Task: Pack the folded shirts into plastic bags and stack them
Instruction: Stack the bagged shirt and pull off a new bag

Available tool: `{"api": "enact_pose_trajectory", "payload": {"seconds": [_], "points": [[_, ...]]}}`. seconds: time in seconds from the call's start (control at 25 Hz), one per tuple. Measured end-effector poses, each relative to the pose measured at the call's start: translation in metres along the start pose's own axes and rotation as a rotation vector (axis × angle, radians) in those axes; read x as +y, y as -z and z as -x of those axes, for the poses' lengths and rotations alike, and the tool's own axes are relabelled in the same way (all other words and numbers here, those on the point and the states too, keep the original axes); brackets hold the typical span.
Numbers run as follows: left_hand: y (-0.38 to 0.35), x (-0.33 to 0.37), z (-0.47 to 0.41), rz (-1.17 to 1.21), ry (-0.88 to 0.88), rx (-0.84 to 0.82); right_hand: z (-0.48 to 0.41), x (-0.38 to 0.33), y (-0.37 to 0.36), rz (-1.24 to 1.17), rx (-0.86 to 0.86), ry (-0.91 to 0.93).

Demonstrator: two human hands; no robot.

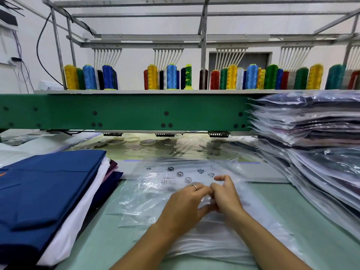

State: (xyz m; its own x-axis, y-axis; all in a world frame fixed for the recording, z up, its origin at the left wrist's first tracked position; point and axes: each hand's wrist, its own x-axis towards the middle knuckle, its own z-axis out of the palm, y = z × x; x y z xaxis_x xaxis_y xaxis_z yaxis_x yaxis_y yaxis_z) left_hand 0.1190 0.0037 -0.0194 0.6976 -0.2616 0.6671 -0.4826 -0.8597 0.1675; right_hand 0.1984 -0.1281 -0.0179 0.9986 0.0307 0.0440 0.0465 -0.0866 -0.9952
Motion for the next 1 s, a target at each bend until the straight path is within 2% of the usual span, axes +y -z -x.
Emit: {"api": "enact_pose_trajectory", "payload": {"seconds": [0.24, 0.56, 0.68, 0.8, 1.0], "points": [[0.001, -0.001, 0.001, -0.081, -0.032, 0.104, 0.002, 0.001, -0.006, -0.017, -0.032, -0.014], [0.008, -0.030, 0.008, 0.053, 0.399, 0.106, -0.008, 0.001, 0.006, -0.050, 0.037, -0.005], [0.019, -0.044, 0.015, 0.002, 0.552, 0.162, -0.013, 0.003, 0.018, -0.109, 0.064, -0.005], [0.031, -0.056, 0.023, -0.098, 0.666, 0.221, -0.018, 0.005, 0.026, -0.171, 0.099, 0.010], [0.045, -0.076, 0.034, -0.090, 0.786, 0.250, -0.025, 0.011, 0.040, -0.250, 0.185, 0.016]]}}
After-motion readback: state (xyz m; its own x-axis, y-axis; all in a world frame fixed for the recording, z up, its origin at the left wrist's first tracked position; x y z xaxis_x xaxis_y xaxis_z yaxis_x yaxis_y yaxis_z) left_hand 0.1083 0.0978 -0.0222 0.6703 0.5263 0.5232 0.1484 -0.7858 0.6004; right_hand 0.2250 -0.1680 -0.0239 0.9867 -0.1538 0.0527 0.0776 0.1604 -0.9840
